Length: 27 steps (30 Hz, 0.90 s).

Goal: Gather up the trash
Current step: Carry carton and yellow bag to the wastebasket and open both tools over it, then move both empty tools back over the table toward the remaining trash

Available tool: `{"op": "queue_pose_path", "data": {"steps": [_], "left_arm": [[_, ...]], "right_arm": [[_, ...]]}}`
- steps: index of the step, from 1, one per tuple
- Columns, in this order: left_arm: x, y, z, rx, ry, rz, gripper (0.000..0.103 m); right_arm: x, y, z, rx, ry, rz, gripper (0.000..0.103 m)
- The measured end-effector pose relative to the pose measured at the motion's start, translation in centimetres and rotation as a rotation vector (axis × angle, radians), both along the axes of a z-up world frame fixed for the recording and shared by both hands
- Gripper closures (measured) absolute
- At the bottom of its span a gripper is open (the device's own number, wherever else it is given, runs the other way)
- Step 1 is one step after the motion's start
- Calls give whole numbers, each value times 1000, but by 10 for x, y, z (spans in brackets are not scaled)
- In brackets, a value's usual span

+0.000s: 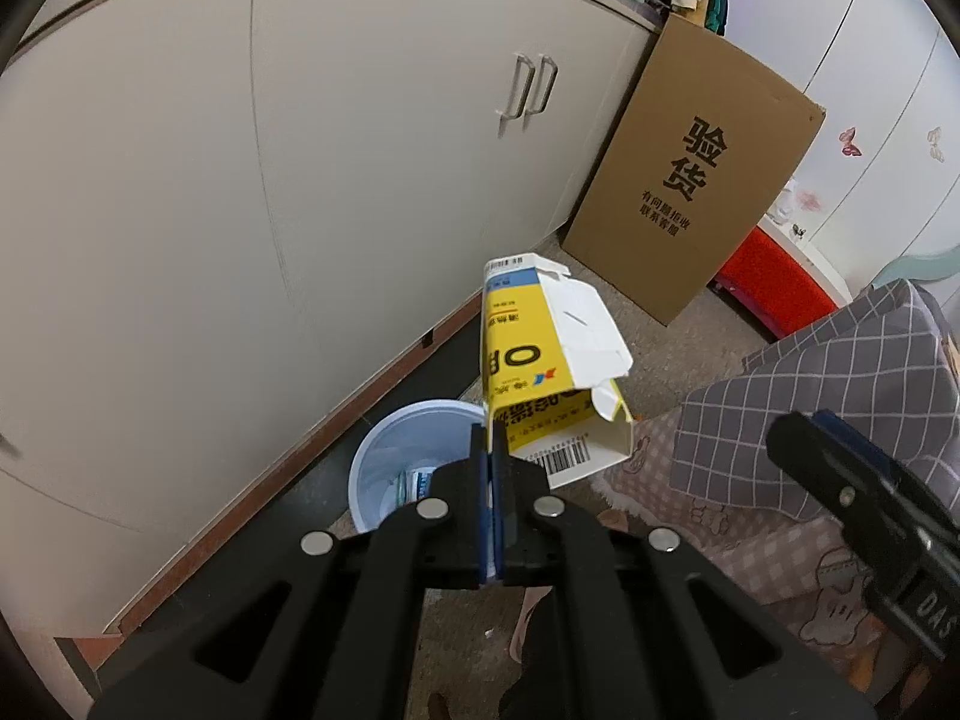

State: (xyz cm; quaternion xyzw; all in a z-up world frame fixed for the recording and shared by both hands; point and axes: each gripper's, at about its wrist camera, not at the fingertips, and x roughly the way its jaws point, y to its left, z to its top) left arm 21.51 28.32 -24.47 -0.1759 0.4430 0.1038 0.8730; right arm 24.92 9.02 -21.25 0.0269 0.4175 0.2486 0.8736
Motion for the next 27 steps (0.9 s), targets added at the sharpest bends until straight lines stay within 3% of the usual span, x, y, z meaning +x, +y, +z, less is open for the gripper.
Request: {"op": "queue_pose_path", "data": {"steps": [1, 3, 5, 14, 27], "left_arm": [[4, 1, -2, -19, 12, -4, 94], [9, 3, -9, -50, 58, 26, 35], [5, 4, -9, -47, 49, 67, 33], [-13, -16, 10, -23, 7, 58, 32], [-44, -79, 99, 32, -184, -33, 32]], "right_arm": [[1, -2, 0, 1, 1, -4, 35], [2, -4, -1, 2, 4, -12, 35], [1, -7, 0, 3, 6, -16, 35], [-9, -22, 16, 22, -10, -39, 35], [-57, -91, 96, 110, -148, -95, 35]]}}
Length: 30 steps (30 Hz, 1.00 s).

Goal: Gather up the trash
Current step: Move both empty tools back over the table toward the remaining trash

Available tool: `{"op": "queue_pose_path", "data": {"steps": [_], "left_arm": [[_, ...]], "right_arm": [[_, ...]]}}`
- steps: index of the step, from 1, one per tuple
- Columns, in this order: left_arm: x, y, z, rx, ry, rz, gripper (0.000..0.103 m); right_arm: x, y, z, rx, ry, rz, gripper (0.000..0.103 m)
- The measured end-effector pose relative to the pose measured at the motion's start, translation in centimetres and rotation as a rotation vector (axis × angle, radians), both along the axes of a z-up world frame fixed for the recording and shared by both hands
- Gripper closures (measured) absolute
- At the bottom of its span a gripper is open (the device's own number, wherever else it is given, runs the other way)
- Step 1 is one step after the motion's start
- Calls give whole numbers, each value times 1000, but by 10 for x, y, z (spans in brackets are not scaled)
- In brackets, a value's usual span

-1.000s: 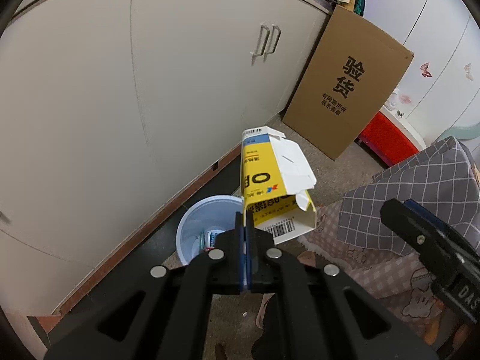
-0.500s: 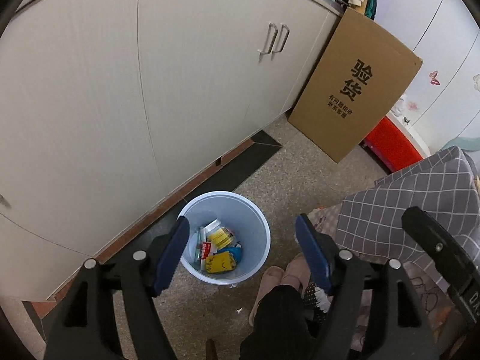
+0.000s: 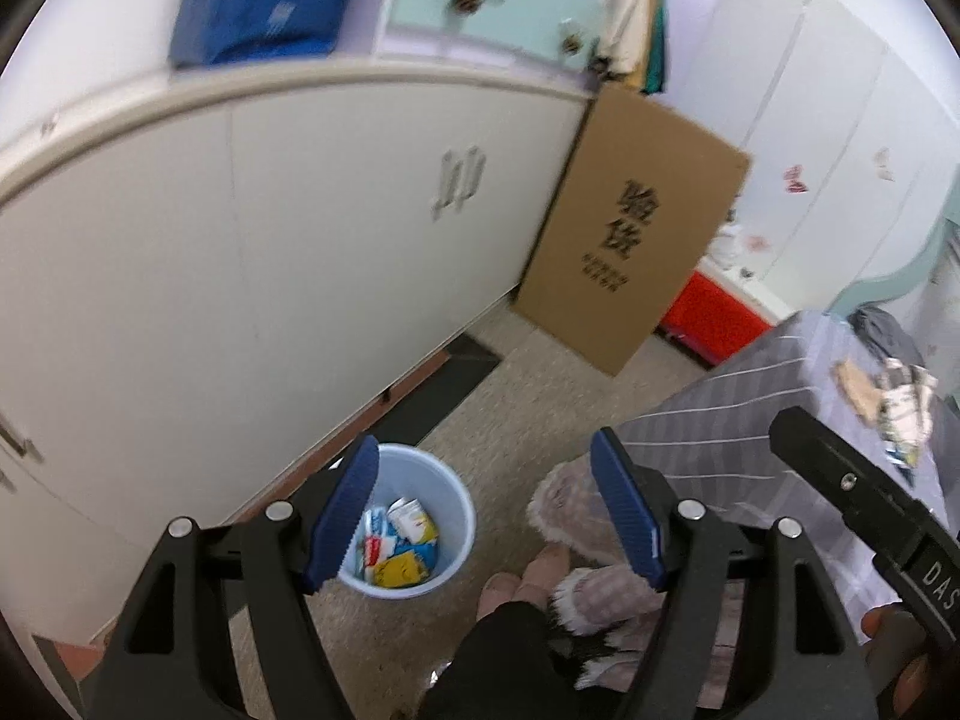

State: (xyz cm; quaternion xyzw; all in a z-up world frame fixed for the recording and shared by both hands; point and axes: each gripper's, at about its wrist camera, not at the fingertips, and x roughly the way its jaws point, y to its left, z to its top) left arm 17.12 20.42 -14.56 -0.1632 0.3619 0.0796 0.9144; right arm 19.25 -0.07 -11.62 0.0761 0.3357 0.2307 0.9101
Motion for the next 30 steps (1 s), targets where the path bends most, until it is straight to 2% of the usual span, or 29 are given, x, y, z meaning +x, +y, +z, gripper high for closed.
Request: {"op": "queue_pose_path", "data": {"steps": [8, 14, 16, 22, 30], "left_arm": [[-2, -94, 39, 64, -69, -182, 30], [17, -172, 45, 76, -52, -377, 30], [25, -195, 43, 86, -26, -425, 30], [38, -242, 42, 96, -3, -476, 30], [54, -278, 38, 135, 36, -513, 29]], "right_arm": [[-31, -114, 32, -21, -51, -191, 32], [-33, -198, 32, -102, -11, -303, 30], [-33, -218, 27, -149, 9, -306, 30], [-12, -266, 12, -287, 57, -322, 30], [40, -273, 0, -425, 80, -214, 31]]}}
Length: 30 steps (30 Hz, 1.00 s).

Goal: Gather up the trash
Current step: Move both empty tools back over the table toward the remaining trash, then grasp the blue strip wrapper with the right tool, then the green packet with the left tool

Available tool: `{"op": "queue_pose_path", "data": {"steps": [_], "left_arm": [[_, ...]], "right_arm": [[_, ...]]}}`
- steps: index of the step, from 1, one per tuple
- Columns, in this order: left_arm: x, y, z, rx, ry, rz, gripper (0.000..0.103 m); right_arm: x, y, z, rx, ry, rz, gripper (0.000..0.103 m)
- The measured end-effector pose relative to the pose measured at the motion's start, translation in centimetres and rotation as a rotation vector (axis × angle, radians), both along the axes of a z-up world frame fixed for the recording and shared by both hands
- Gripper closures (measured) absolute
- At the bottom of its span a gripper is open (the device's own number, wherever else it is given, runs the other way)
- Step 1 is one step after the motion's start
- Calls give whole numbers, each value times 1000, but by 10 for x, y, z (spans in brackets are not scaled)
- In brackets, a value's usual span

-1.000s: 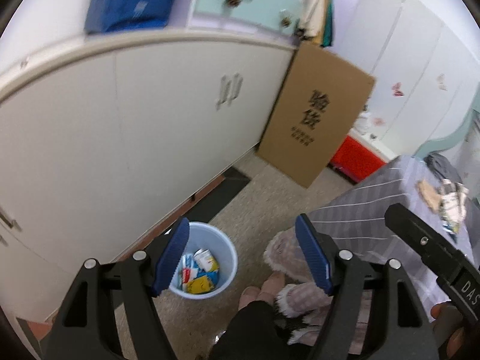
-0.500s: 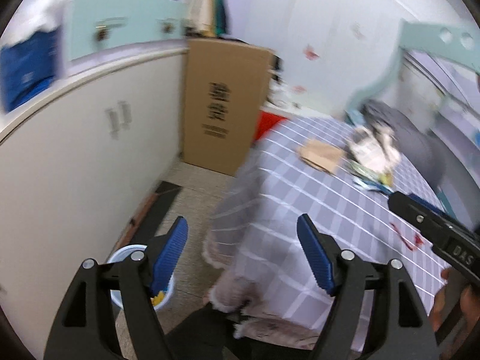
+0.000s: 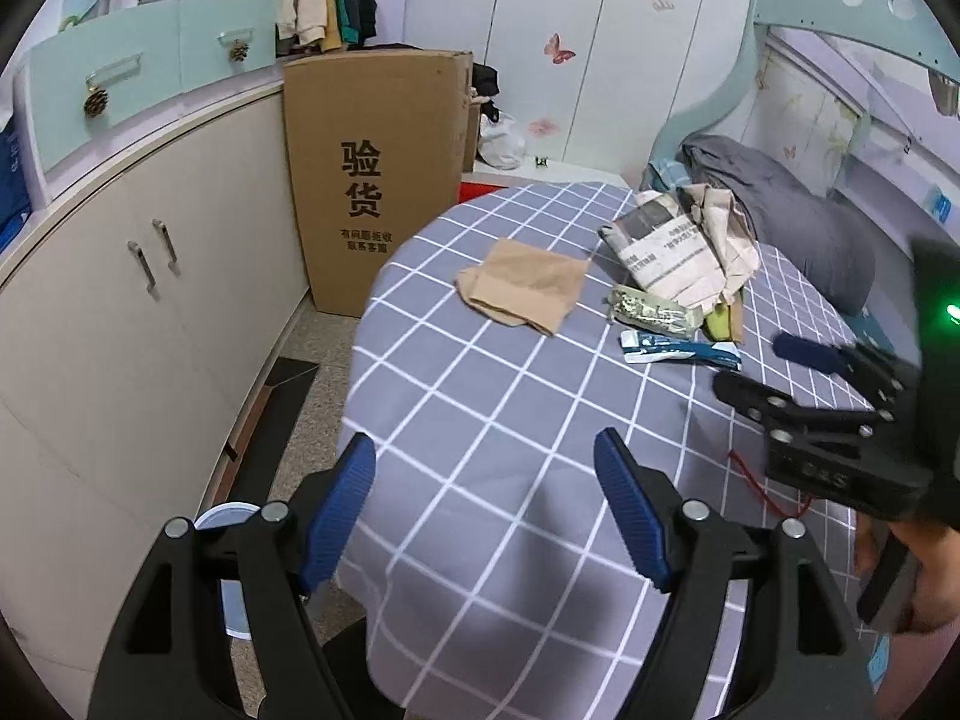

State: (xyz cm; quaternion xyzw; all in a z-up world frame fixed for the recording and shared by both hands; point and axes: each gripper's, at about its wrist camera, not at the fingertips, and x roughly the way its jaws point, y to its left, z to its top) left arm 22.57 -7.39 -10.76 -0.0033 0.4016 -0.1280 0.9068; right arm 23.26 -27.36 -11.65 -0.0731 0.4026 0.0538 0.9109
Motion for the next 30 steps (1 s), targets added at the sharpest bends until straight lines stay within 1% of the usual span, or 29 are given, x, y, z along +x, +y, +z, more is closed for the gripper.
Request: {"op": "queue_pose_path", "data": {"steps": [2, 4, 6, 7, 9, 10, 11, 12, 14, 17, 20, 22, 26, 28, 30], "left_arm": [[3, -2, -1, 3, 7, 0, 29], [6, -5, -1, 1, 13, 0, 29], [9, -6, -1, -6, 20, -1, 27], [11, -7, -1, -18, 30, 0, 27], [14, -7, -1, -51, 45, -5, 26], [16, -7, -1, -69, 54, -7, 26], [17, -8, 0, -77, 59, -6, 25], [18, -9, -1, -80, 60, -5, 25], [21, -13, -1, -77, 60, -5, 25], [24, -18, -2, -71, 56, 7, 25], [29, -20, -5, -80, 61, 26, 24], [31, -21, -6, -81, 61, 36, 24], [37, -29, -8, -78, 62, 44, 24], [40, -38, -8, -64, 55, 36, 24], [44, -51, -7, -51, 42, 16, 24]], "right_arm": [[12, -2, -6, -12, 19, 18, 37], [22, -3, -12, -4, 52, 46, 42], [26, -5, -14, 14, 63, 55, 42], [28, -6, -14, 23, 66, 59, 45], [30, -7, -14, 39, 75, 85, 57], [31, -7, -14, 67, 89, 107, 68], [30, -5, -13, 67, 91, 114, 71], [28, -3, -12, 49, 91, 120, 71], [25, 3, -11, 45, 90, 136, 81], [16, 6, -11, 61, 81, 148, 88], [5, 6, -8, 109, 58, 157, 94], [-3, 2, -2, 140, 21, 146, 97], [-11, -15, 14, 240, -55, 106, 97], [-14, -23, 22, 260, -100, 75, 97], [-14, -36, 27, 290, -153, 17, 97]]}}
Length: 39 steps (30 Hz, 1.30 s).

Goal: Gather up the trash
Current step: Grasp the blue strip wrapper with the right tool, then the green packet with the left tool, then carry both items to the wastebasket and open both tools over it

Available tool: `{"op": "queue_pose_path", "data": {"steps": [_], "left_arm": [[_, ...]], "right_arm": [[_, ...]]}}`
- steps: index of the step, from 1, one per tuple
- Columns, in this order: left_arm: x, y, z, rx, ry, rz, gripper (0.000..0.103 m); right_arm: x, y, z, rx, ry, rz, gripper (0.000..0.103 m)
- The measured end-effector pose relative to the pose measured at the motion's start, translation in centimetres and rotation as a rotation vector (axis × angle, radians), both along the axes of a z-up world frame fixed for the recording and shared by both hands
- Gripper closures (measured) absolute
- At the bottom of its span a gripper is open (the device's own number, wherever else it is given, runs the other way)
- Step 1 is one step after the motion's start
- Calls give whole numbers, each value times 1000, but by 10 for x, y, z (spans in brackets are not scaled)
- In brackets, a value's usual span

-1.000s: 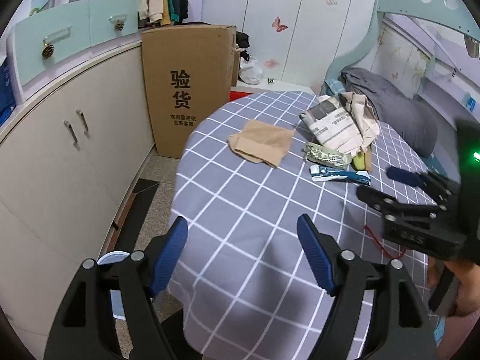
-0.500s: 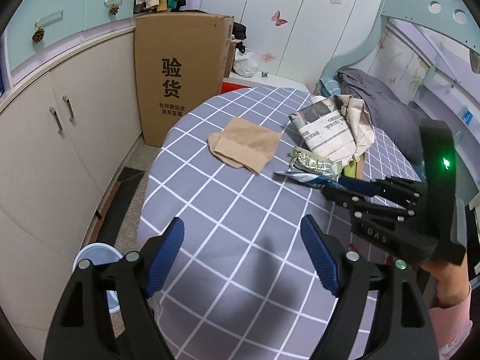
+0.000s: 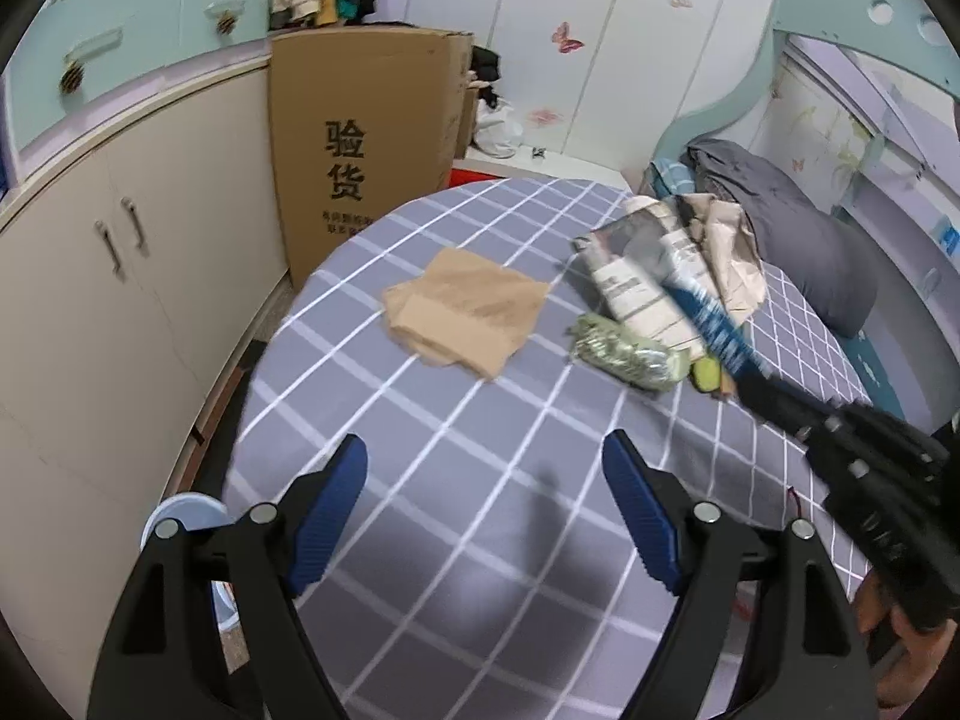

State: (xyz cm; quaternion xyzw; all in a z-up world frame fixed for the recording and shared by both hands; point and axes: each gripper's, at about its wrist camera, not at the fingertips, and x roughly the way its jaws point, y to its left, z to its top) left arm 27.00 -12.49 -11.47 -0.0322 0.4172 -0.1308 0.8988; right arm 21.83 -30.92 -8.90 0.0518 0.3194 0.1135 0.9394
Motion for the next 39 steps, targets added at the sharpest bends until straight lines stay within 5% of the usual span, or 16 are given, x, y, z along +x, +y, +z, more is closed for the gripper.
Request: {"op": "queue_pose_path", "data": {"steps": [8, 17, 19, 24, 28, 39], "left_arm": [[16, -65, -3, 152, -71, -126, 24], [28, -122, -20, 368, -103, -276, 25], [31, -124, -20, 383, -116, -280, 33], [32, -125, -18, 358, -108, -338, 82], [23, -118, -16, 340, -111, -336, 86], [-3, -47, 34, 127, -177, -230, 96]], "right_arm": [[-5, -40, -4, 72, -59, -236, 97], [-11, -50, -4, 99, -72, -232, 97], [-13, -47, -3, 87, -82, -229, 97], [-13, -42, -1, 73, -91, -219, 97], [-14, -40, -2, 65, -93, -220, 97], [-16, -27, -1, 26, -83, -213, 97]]}}
